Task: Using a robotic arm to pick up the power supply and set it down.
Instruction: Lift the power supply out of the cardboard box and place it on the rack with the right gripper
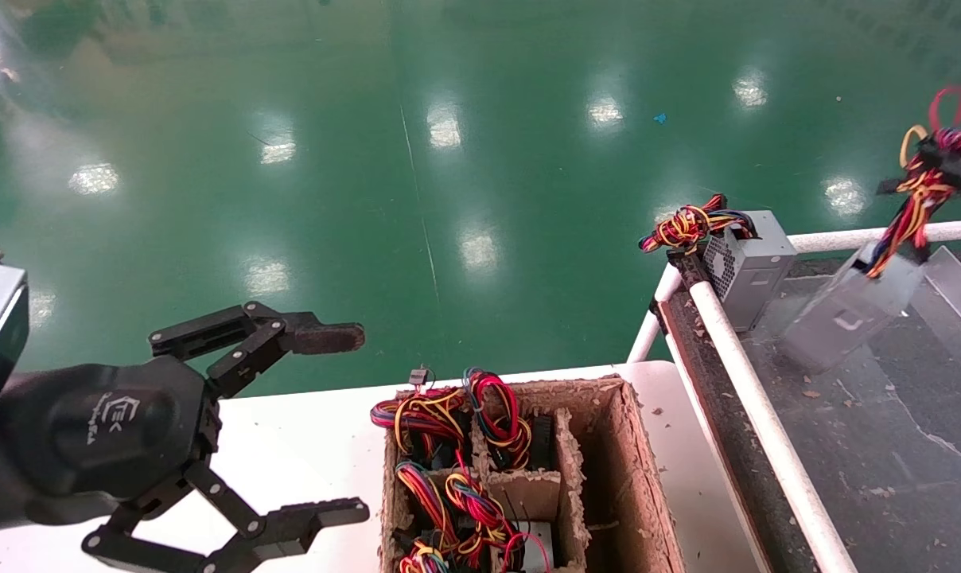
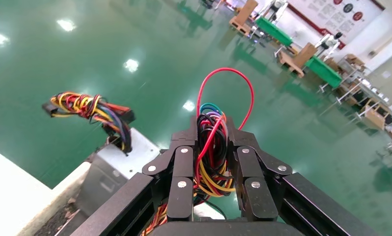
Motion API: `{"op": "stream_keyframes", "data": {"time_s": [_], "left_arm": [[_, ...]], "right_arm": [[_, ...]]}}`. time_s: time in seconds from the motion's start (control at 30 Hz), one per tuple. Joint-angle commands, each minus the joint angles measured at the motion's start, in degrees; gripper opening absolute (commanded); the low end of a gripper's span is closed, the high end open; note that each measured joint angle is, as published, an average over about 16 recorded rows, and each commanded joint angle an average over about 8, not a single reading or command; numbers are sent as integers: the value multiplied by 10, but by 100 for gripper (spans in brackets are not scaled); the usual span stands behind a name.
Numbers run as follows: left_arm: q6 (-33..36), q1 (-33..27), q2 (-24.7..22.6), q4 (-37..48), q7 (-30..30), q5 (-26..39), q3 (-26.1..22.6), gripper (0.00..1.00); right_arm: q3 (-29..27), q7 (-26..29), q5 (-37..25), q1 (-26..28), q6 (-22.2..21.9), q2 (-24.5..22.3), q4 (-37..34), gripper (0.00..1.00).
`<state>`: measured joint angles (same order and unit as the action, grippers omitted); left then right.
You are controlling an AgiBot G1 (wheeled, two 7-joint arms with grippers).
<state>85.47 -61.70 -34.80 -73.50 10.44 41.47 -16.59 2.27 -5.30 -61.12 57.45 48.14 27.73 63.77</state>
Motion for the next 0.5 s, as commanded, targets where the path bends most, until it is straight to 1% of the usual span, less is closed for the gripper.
{"op": "stream_keyframes", "data": {"time_s": [0.03, 0.23, 0.5], "left_arm": [[0, 0, 0, 0, 0, 0, 0, 100], [0, 0, 0, 0, 0, 0, 0, 100], [0, 0, 0, 0, 0, 0, -1, 100]], "right_arm": [[6, 0, -4, 1, 1, 6, -4, 0], [28, 1, -22, 36, -2, 33, -23, 0], [56, 1, -40, 100, 9, 74, -70, 0]]}}
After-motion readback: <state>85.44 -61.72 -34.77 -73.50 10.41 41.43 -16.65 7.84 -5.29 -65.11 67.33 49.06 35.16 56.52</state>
